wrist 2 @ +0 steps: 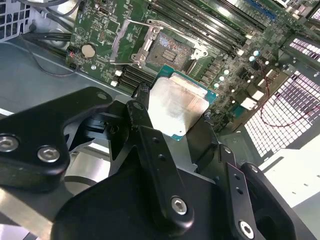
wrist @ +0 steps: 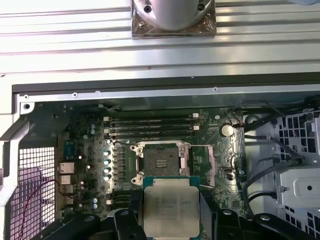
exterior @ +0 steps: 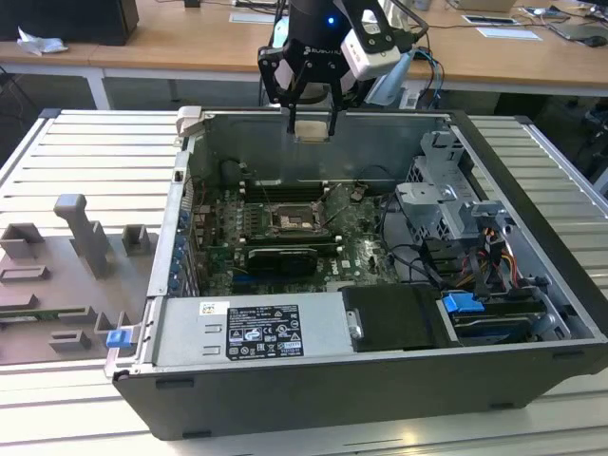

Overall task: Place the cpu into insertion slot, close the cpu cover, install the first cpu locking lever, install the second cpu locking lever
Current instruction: 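Place the cpu into insertion slot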

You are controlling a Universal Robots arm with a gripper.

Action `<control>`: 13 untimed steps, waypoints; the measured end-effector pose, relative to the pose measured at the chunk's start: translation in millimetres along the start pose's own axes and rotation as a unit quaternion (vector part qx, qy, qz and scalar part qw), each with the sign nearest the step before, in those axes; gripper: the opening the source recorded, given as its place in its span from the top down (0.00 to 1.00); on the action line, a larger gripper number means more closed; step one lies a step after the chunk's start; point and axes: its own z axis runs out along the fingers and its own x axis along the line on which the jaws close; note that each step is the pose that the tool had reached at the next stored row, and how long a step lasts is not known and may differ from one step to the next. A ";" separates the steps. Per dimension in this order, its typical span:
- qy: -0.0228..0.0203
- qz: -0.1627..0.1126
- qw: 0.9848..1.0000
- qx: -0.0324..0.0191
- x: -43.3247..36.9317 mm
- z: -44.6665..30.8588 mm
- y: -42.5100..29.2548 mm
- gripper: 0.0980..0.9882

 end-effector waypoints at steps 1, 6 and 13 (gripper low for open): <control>0.000 0.002 1.000 0.000 0.0 0.0 0.0 0.50; -0.001 0.007 1.000 0.000 0.0 0.0 0.0 0.50; -0.002 0.025 1.000 -0.001 0.0 0.0 0.0 0.50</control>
